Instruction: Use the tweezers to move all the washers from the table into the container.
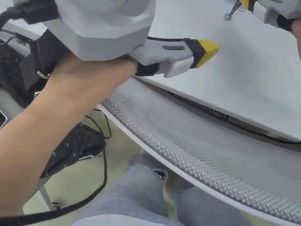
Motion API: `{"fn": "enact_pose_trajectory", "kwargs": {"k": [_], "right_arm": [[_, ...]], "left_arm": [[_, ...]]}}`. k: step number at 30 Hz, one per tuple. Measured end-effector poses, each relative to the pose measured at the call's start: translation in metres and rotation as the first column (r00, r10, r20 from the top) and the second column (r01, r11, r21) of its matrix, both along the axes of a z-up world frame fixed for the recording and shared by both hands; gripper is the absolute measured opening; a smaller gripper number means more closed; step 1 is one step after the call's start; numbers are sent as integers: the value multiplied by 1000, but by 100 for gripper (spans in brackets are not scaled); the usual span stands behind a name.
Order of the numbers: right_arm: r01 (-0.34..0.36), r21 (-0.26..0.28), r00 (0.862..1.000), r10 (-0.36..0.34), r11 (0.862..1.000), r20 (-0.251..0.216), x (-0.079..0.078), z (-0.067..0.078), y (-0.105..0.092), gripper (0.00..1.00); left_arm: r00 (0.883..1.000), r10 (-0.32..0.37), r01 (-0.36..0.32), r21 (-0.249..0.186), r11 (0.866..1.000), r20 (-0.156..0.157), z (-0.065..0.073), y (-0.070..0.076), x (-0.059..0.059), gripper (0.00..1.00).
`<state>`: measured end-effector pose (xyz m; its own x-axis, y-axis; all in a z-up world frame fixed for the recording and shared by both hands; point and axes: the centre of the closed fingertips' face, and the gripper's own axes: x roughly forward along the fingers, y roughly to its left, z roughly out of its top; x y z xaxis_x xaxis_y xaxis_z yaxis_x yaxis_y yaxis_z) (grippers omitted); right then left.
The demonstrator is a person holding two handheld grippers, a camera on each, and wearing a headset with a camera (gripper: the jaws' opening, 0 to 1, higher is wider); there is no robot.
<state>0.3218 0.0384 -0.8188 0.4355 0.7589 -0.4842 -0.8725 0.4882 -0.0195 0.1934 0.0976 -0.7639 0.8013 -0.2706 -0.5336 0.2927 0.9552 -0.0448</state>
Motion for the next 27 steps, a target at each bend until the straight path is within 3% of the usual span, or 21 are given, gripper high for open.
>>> {"fn": "enact_pose_trajectory", "kwargs": {"k": [7,10,13,17,21,24,27], "right_arm": [[26,3,999,-26,1000,-37,2,0,-4,0],[27,11,997,-26,1000,-79,0,1,-4,0],[26,0,997,-26,1000,-73,1,2,-5,0],[45,6,994,-44,999,-99,2,3,-7,2],[47,-7,996,-48,999,-78,2,4,-7,3],[50,11,994,-48,999,-99,1,4,-5,3],[44,-3,995,-45,999,-85,2,3,-4,3]], "left_arm": [[1000,-2,2,-3,1000,-7,5,0,4,97],[1000,-6,6,2,1000,-3,8,-2,4,97],[1000,-11,11,1,1000,3,14,-3,8,97],[1000,-13,13,2,1000,16,19,-4,9,97],[1000,-14,14,5,1000,14,18,-4,9,96],[1000,-11,11,3,1000,10,17,-3,8,96],[1000,-9,9,5,1000,8,15,-1,7,96]]}}
